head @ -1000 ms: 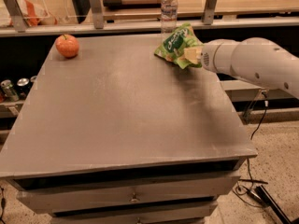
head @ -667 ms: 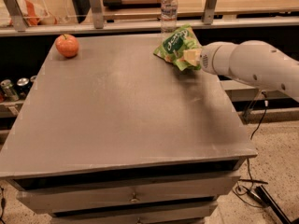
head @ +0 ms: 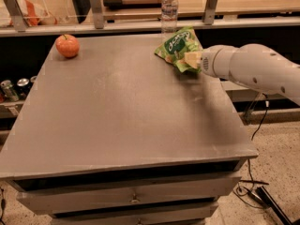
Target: Move green rice chip bag near water bottle
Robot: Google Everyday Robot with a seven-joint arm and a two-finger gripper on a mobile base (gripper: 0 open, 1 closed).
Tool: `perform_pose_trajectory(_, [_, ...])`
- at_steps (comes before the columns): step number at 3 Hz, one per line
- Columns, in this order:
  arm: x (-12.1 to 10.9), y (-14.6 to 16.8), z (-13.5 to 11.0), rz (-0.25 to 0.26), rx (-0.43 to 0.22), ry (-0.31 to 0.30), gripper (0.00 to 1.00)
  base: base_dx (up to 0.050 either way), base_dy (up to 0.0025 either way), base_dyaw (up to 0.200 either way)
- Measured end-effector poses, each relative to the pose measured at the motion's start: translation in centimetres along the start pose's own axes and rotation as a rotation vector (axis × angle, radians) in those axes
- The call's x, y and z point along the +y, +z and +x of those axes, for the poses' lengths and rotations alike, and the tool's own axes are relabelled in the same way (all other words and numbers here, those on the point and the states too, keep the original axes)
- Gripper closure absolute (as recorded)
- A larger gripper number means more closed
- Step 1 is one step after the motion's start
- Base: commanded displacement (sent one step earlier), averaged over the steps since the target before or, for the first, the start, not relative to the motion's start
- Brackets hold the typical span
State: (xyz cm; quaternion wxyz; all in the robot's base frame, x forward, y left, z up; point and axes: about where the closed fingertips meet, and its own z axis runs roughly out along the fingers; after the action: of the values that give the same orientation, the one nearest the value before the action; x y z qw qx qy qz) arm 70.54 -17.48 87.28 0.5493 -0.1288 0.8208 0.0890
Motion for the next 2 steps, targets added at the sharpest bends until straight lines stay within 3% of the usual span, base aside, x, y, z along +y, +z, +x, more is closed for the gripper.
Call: perform_pose_trajectory(2, [0.33,-0.03,0.26,-0.003,0.006,0.007,0.12,0.000,0.00000,0.000])
